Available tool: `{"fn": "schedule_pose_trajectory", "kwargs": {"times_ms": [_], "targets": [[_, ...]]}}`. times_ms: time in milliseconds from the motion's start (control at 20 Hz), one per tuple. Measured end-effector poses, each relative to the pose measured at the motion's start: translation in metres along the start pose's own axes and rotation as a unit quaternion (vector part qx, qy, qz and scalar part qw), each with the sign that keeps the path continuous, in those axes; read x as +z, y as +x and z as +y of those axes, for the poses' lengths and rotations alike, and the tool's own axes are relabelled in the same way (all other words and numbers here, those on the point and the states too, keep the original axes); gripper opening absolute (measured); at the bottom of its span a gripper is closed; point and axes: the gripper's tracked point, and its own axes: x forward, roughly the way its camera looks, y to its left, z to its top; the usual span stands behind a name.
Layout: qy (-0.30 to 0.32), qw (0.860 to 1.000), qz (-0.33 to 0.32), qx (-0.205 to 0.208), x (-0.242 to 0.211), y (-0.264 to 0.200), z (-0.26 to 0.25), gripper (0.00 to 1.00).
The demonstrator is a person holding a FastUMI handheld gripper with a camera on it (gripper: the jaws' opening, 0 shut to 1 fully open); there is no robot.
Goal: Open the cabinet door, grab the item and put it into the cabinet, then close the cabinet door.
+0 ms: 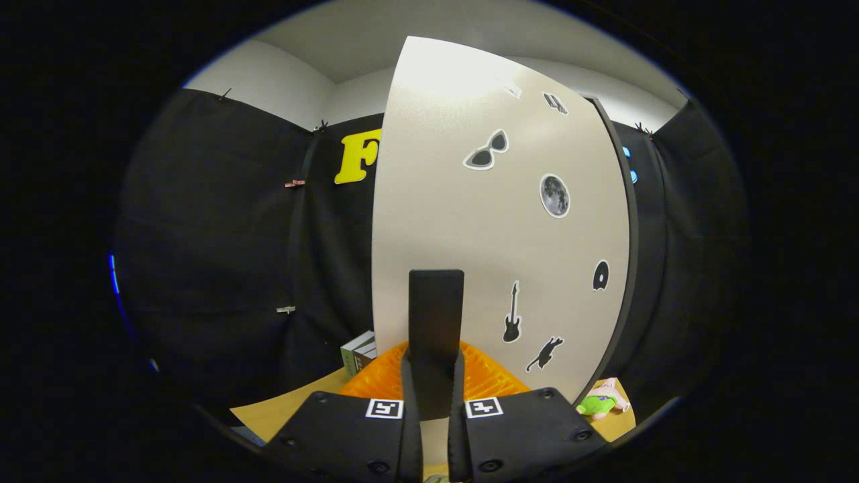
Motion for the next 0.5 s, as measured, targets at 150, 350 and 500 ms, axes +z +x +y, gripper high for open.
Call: {"fn": "schedule_pose_trajectory", "kwargs": {"times_ms": [150,350,500], "targets": [[0.0,1.0,0.0,0.012,-0.001,-0.012,-0.008,0.18],[0.003,1.0,-0.002,0.02,-0.001,-0.029,-0.021,0.18],[0.003,1.0,-0.003,0.018,-0.001,-0.044,-0.03,0.19]]}}
